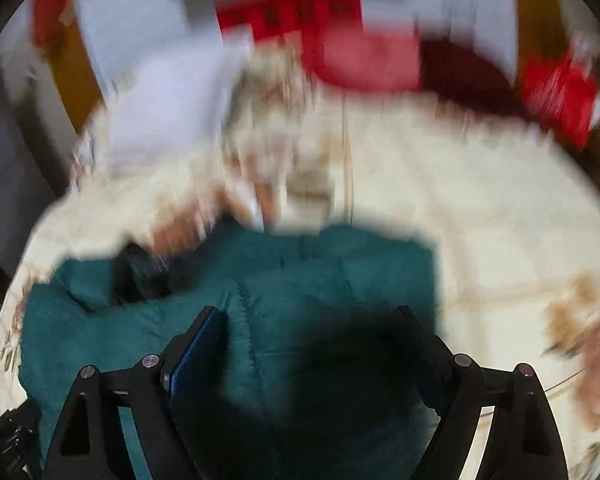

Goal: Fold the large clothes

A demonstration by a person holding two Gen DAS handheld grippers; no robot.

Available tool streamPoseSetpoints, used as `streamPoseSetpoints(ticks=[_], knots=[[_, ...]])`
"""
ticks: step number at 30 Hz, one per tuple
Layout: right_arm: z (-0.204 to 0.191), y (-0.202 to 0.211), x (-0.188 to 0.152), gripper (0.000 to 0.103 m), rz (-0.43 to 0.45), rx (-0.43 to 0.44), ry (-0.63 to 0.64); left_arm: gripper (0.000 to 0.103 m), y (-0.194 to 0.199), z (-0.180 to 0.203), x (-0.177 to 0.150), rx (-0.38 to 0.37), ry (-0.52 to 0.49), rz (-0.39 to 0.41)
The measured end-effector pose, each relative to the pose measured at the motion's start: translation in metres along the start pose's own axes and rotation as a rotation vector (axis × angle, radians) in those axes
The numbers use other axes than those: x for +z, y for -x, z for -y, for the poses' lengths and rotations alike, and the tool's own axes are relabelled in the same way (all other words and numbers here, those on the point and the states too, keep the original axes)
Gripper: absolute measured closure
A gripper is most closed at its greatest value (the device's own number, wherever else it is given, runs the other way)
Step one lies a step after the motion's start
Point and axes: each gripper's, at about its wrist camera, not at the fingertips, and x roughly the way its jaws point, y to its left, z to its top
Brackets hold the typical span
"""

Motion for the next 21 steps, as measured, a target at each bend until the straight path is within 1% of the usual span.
streamPoseSetpoints(ticks=[1,2,4,6,9,10,11,12,13,15,16,17,18,19,21], knots=[[-0.005,0.000,-0.004,0.010,0.036,-0.020,0.050,0.057,-0.001,0.001,0.000,0.005,-0.005,-0.001],[-0.007,-0.001,-0.005,0.009,0.043,-0.029,0.065,0.057,-0.001,0.001,0.000,0.010,-0.008,-0.002],[-0.007,0.002,-0.005,0.009,0.045,-0.032,0.067,0.057,-0.001,0.002,0.000,0.014,-0.011,-0.002],[-0.008,0.014,-0.007,0.009,0.056,-0.046,0.070,0.057,-0.001,0.000,0.000,0.009,-0.009,-0.004],[-0.013,0.057,-0.020,0.010,0.157,-0.061,0.091,0.057,-0.002,-0.001,0.000,0.004,-0.005,-0.006],[-0.018,0.077,-0.027,0.009,0.211,-0.053,0.107,0.057,-0.002,-0.001,0.000,0.006,-0.006,-0.004],[-0.022,0.092,-0.034,0.009,0.245,-0.032,0.120,0.057,-0.001,0.000,0.000,0.009,-0.008,-0.002],[-0.026,0.099,-0.039,0.009,0.255,-0.015,0.124,0.057,-0.001,0.000,-0.001,0.010,-0.009,0.000],[-0.030,0.104,-0.050,0.007,0.253,0.018,0.121,0.057,-0.001,0.000,-0.001,0.011,-0.010,0.002],[-0.034,0.092,-0.062,0.001,0.193,0.057,0.099,0.057,-0.001,0.001,-0.002,0.011,-0.010,0.004],[-0.035,0.074,-0.073,0.000,0.116,0.072,0.089,0.057,-0.001,0.000,-0.002,0.008,-0.009,0.007],[-0.037,0.057,-0.083,0.000,0.068,0.054,0.094,0.056,0.000,0.000,-0.003,0.003,-0.008,0.012],[-0.039,0.054,-0.089,0.000,0.093,0.037,0.101,0.055,0.000,0.000,-0.004,0.002,-0.010,0.015],[-0.041,0.056,-0.095,0.000,0.143,0.021,0.109,0.055,0.001,0.001,-0.005,0.004,-0.013,0.021],[-0.044,0.056,-0.095,0.000,0.147,0.007,0.117,0.053,0.001,0.001,-0.005,0.002,-0.016,0.030]])
